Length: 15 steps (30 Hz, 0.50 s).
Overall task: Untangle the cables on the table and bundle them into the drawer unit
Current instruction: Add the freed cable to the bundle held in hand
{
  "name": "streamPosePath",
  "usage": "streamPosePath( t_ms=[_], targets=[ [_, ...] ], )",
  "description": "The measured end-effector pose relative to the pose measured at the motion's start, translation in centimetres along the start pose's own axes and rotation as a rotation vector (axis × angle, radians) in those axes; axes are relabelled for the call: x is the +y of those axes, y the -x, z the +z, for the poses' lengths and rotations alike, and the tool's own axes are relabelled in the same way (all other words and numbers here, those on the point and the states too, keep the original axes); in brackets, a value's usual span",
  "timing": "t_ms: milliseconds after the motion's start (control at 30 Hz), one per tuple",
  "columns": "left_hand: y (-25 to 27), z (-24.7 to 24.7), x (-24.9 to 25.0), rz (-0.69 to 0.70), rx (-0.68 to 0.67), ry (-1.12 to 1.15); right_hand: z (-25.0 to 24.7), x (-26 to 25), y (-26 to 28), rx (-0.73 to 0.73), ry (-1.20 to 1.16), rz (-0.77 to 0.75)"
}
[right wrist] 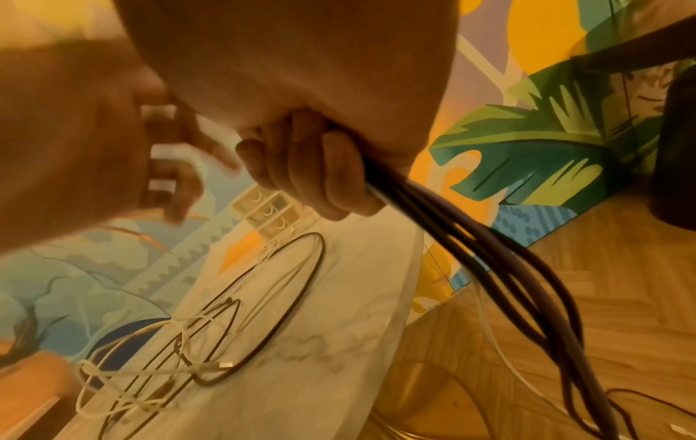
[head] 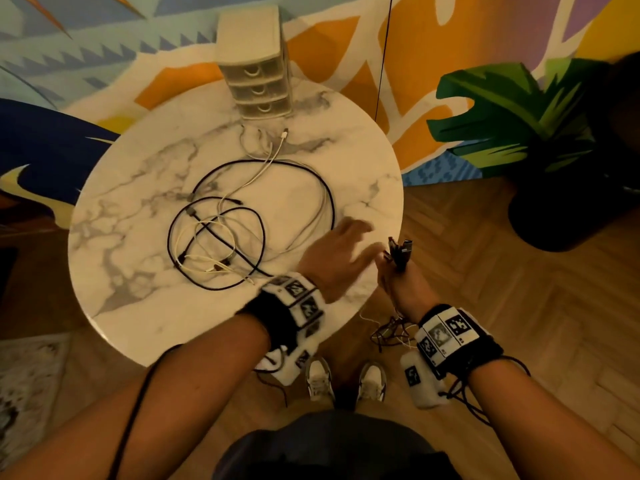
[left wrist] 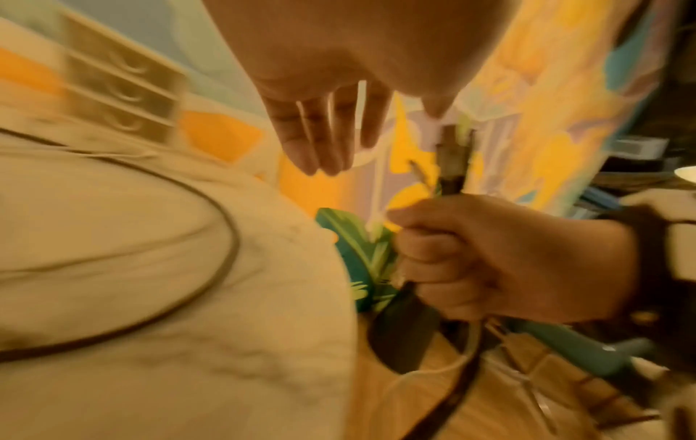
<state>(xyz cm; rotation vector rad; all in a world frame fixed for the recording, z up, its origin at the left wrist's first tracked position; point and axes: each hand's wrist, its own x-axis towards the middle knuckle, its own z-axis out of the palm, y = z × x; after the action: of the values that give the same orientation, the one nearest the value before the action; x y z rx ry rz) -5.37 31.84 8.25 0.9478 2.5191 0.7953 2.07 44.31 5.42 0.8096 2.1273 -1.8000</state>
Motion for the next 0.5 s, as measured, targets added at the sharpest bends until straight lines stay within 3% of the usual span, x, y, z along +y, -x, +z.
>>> streamPosePath(
  t_ms=[67, 133, 200, 233, 333, 433, 500],
  targets=[
    [1.0, -0.5, -4.7, -0.1, -0.087, -0.302, 0.3, 0.8, -0.8, 0.017, 0.006, 0.062],
    [2.8, -0.8, -9.1, -0.226, -0.3, -0.66, 0.6, 1.4, -1.1, 0.033, 0.034, 0.059],
    [4.5, -0.8, -11.7, -0.318, -0.421, -0.798, 0.9, 1.7, -1.2, 0.015, 0.064, 0.015],
    [5.0, -0.7, -12.5, -0.314, -0.397, -0.801, 1.3, 1.4, -0.9, 0.002, 0.107, -0.004],
    [5.0, -1.3, -12.0, -0.201, -0.05, -0.713, 2.4, 0.9, -0.7, -0.054, 0.217, -0.005],
    [4.7, -2.5, -9.6, -0.141, 0.324, -0.442, 4.5, -0.6, -0.4, -0.164, 0.041, -0.023],
    [4.8, -3.1, -7.6, -0.137, 0.396, -0.271, 5.9, -2.0, -0.2, -0.211, -0.033, -0.116]
  ],
)
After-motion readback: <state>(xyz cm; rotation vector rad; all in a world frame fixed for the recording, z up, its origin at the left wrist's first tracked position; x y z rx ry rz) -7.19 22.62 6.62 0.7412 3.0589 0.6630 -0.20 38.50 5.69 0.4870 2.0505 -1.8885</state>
